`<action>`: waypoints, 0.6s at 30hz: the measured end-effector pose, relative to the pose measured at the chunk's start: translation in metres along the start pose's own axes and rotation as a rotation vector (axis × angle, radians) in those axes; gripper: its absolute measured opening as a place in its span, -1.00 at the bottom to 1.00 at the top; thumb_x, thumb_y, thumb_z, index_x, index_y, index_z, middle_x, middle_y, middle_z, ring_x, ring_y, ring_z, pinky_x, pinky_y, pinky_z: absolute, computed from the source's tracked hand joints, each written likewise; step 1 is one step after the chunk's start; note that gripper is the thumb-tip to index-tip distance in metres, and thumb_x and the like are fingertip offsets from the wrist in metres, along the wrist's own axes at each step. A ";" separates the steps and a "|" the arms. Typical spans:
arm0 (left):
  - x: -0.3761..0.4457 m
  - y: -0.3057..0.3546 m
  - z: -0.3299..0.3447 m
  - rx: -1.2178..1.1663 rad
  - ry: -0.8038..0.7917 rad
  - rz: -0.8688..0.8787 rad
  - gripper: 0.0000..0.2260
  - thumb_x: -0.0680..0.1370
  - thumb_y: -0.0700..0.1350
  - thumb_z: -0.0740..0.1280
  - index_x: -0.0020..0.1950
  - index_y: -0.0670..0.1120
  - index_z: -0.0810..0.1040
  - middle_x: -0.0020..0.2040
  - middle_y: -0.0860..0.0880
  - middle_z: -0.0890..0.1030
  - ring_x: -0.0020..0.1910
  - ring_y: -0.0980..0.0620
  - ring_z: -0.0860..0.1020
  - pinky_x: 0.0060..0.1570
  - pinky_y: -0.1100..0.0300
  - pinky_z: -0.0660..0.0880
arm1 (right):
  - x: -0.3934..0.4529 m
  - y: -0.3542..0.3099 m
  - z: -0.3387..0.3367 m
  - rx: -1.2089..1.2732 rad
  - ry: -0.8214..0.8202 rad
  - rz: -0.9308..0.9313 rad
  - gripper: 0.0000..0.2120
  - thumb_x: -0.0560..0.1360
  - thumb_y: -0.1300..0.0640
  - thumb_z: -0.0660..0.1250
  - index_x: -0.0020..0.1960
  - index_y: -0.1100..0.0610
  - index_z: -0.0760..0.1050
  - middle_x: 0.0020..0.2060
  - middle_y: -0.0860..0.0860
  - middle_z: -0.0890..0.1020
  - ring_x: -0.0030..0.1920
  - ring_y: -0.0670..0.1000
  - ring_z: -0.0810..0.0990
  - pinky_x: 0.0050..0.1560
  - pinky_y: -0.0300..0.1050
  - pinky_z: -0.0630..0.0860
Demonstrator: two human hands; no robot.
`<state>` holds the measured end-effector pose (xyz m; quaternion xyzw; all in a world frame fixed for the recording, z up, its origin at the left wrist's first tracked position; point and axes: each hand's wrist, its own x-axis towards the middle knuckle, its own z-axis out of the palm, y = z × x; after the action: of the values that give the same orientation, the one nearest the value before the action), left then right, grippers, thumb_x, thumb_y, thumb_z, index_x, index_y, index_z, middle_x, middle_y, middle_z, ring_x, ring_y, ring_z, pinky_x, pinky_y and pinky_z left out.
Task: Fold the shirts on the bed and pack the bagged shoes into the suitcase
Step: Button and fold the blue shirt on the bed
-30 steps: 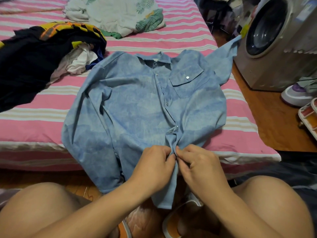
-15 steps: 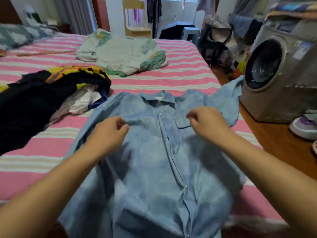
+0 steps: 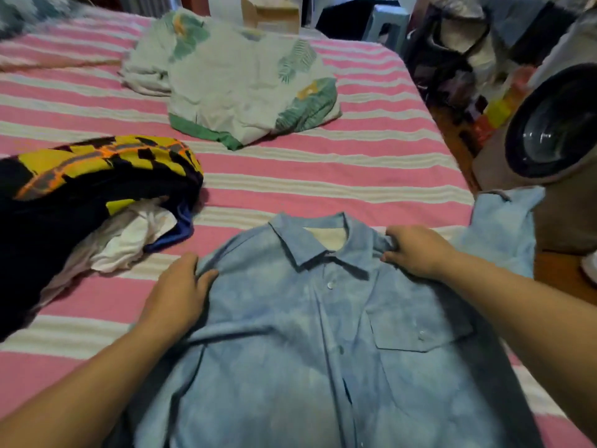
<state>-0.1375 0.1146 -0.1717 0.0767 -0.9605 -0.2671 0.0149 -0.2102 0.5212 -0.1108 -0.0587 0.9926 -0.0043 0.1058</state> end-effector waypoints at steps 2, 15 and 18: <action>-0.017 0.019 -0.041 0.026 -0.039 0.024 -0.70 0.65 0.10 0.25 -0.17 -0.01 0.26 -0.26 -0.03 0.44 -0.25 -0.18 0.45 -0.27 -0.05 0.39 | -0.032 -0.003 -0.035 0.019 0.043 0.061 -0.69 0.56 -0.09 0.36 -0.11 0.07 0.30 -0.07 0.20 0.61 -0.02 0.26 0.58 -0.23 0.00 0.27; -0.102 0.223 -0.414 -0.152 0.299 0.067 -0.86 0.65 -0.26 0.20 -0.01 -0.19 0.55 -0.06 -0.25 0.58 -0.05 -0.26 0.51 -0.15 0.00 0.30 | -0.265 -0.012 -0.364 0.303 0.412 0.043 -0.83 0.43 0.11 0.19 -0.01 -0.02 0.47 -0.11 0.15 0.60 -0.08 0.26 0.59 -0.18 0.08 0.48; -0.078 0.241 -0.453 0.004 0.197 0.097 -0.91 0.66 -0.19 0.25 0.07 -0.13 0.55 -0.04 -0.29 0.63 -0.06 -0.34 0.59 -0.19 -0.07 0.41 | -0.249 0.000 -0.423 0.158 0.312 0.044 -0.75 0.43 0.20 0.33 -0.01 -0.05 0.33 -0.11 0.18 0.65 -0.07 0.31 0.62 -0.22 0.04 0.49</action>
<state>-0.0623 0.0992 0.3416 0.0562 -0.9575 -0.2553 0.1218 -0.0573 0.5490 0.3552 -0.0269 0.9947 -0.0888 -0.0454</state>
